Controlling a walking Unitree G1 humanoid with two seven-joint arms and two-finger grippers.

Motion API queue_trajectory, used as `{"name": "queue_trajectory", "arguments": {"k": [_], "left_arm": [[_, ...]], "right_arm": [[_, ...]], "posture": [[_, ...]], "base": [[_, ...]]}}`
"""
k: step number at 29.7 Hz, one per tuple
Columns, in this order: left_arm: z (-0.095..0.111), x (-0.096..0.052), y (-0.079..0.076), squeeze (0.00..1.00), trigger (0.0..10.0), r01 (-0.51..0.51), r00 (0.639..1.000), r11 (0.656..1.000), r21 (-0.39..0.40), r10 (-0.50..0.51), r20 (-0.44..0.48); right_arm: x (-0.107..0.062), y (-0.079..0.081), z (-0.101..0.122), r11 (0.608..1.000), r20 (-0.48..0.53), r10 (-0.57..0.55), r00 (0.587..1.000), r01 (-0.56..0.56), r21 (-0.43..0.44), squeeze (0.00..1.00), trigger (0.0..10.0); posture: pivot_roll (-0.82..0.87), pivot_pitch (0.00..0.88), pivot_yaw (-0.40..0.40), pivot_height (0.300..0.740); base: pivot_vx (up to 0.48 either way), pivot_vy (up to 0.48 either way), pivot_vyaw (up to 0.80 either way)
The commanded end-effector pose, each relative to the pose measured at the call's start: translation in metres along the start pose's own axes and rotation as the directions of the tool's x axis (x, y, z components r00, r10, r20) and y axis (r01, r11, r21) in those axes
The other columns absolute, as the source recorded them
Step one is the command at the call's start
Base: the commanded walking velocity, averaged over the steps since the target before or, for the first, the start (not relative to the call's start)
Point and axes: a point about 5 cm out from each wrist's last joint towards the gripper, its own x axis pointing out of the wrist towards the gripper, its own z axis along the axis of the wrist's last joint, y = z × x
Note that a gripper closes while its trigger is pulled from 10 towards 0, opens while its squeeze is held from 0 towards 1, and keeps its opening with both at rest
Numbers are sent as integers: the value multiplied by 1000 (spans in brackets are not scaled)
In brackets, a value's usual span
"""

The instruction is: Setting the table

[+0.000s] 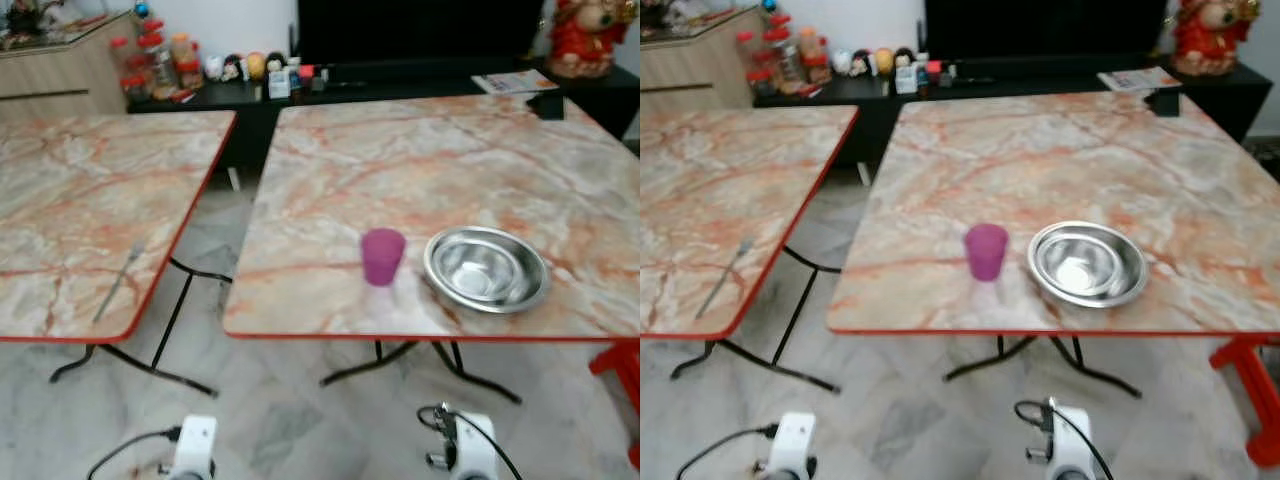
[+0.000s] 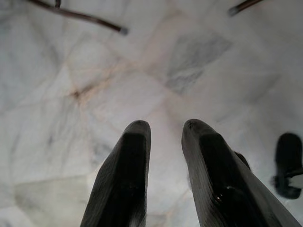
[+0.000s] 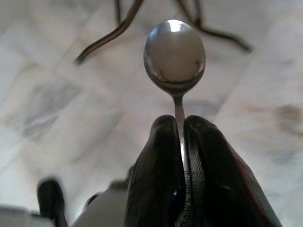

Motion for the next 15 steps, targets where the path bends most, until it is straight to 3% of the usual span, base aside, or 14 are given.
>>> {"name": "queue_trajectory", "arguments": {"k": [1, 15], "left_arm": [[-4, 0, 11, 0, 10000, -25, 1000, 1000, 14, 25, -12], [-3, 0, 10, 0, 10000, -23, 1000, 1000, 11, 23, -11]], "right_arm": [[1, 11, 2, 1000, 6, 22, 1000, -23, 8, 0, 10000], [1, 9, 2, 1000, 3, 15, 1000, -15, 2, 0, 10000]], "posture": [[-45, 0, 41, 740], [-48, 0, 39, 740]], "base": [[0, -319, 0], [0, -316, 0]]}}
